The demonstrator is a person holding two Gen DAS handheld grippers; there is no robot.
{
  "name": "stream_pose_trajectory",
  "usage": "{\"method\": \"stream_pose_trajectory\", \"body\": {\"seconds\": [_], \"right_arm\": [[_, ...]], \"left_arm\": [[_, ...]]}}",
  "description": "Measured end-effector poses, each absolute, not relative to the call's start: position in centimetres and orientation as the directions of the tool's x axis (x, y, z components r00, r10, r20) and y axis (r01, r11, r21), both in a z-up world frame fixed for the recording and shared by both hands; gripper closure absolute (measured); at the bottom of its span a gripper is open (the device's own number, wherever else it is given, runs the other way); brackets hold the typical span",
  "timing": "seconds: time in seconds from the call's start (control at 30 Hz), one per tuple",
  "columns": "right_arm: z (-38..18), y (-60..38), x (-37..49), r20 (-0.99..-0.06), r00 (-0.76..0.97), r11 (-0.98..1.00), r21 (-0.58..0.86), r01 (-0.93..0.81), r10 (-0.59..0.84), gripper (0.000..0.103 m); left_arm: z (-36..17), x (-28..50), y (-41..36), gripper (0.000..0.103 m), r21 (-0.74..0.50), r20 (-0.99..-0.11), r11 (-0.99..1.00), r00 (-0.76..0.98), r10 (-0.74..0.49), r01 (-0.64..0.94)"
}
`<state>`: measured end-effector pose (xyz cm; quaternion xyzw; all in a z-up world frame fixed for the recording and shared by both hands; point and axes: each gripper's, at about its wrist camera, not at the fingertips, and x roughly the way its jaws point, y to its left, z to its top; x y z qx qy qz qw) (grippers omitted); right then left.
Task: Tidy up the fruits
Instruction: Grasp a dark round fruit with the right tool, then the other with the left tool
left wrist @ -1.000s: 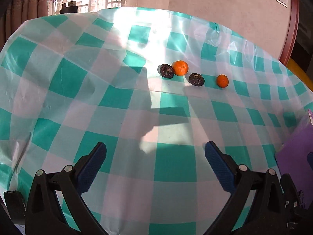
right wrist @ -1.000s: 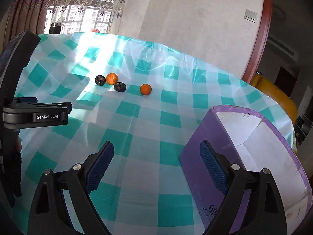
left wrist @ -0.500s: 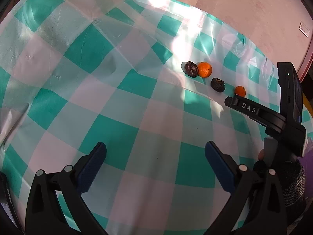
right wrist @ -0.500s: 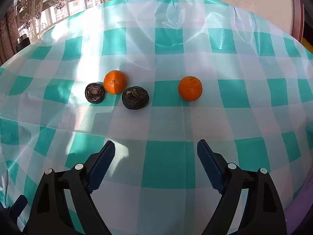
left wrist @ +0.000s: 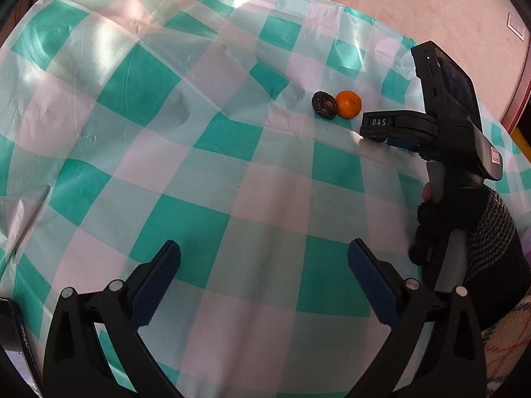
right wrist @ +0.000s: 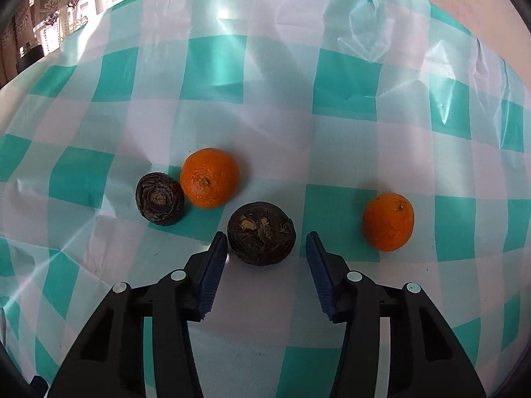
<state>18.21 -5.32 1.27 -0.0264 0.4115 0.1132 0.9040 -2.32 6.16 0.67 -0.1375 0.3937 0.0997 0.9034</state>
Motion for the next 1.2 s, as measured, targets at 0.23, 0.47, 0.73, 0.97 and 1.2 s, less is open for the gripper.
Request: {"method": "stream_pose_trajectory", "body": {"seconds": [0.23, 0.47, 0.73, 0.97, 1.2], "right_arm": [[2.4, -10.2, 16.7, -0.617, 0.709, 0.936, 0.287, -0.201, 0.342, 0.064], [3.1, -14.3, 15.5, -0.455, 0.801, 0.879, 0.445, -0.174, 0.389, 0.064], [3.3, -14.3, 16.1, -0.443, 0.803, 0.868, 0.466, -0.173, 0.398, 0.063], [3.2, -14.1, 16.3, -0.445, 0.799, 0.865, 0.469, -0.177, 0.405, 0.063], [3.2, -14.0, 16.4, -0.446, 0.794, 0.862, 0.472, -0.184, 0.413, 0.063]], "left_arm": [[0.5, -0.5, 6.3, 0.002, -0.153, -0.771, 0.941, 0.632, 0.078, -0.302], [1.8, 6.8, 3.5, 0.002, 0.047, -0.738, 0.97, 0.646, 0.194, -0.238], [1.7, 16.1, 2.4, 0.016, 0.123, -0.728, 0.963, 0.638, 0.252, -0.24], [1.6, 20.1, 2.4, 0.022, 0.155, -0.744, 0.966, 0.619, 0.252, -0.206], [1.9, 19.1, 2.2, 0.066, 0.127, -0.719, 0.976, 0.661, 0.215, -0.179]]}}
